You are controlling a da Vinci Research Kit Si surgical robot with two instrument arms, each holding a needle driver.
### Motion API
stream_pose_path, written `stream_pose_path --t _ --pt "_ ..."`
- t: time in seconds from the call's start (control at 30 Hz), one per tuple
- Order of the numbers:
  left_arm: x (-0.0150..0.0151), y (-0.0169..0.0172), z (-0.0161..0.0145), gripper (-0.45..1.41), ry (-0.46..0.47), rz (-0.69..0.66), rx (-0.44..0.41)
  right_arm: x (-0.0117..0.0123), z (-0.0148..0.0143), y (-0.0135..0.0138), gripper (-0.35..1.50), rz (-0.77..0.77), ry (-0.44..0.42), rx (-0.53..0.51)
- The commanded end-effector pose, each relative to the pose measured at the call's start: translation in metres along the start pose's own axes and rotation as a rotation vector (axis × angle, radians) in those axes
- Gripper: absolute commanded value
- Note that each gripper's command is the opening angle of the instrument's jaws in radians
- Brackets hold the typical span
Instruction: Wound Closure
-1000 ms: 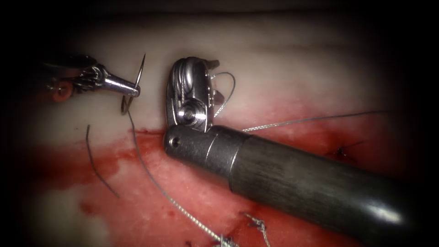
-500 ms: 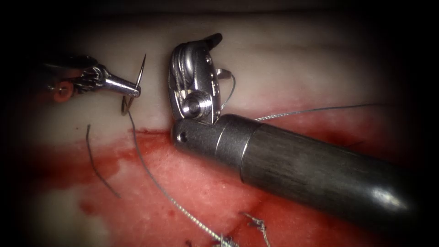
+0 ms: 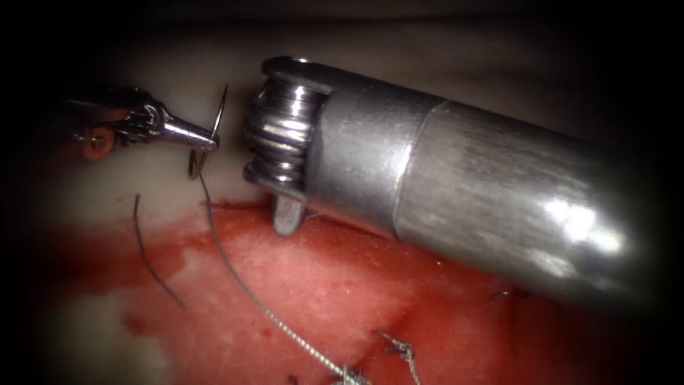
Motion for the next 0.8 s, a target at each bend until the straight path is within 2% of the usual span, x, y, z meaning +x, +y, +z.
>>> stream_pose_path --t 0.03,0.17,0.27,0.7,0.73,0.8 --pt "0.0015 0.0004 -0.0006 -0.45 0.008 0.007 0.001 0.0008 -0.0013 0.0005 0.62 -0.003 0.002 0.024" --pt "0.0015 0.0004 -0.0005 -0.45 0.007 0.008 0.0 0.0024 -0.0012 0.0002 0.73 -0.013 0.01 0.045" --pt "0.0015 0.0004 -0.0005 -0.45 0.007 0.008 0.0 0.0028 -0.0013 -0.0002 0.73 -0.013 0.011 0.048" --pt "0.0014 0.0004 -0.0005 -0.45 0.004 0.008 -0.003 0.0021 -0.0008 -0.0012 0.64 -0.07 0.003 0.044" --pt "0.0014 0.0004 -0.0005 -0.45 0.004 0.008 -0.003 0.002 -0.0005 -0.0013 0.54 -0.069 0.003 0.042" --pt "0.0014 0.0004 -0.0005 -0.45 0.004 0.008 -0.003 0.0019 -0.0002 -0.0015 0.21 -0.07 0.002 0.035"
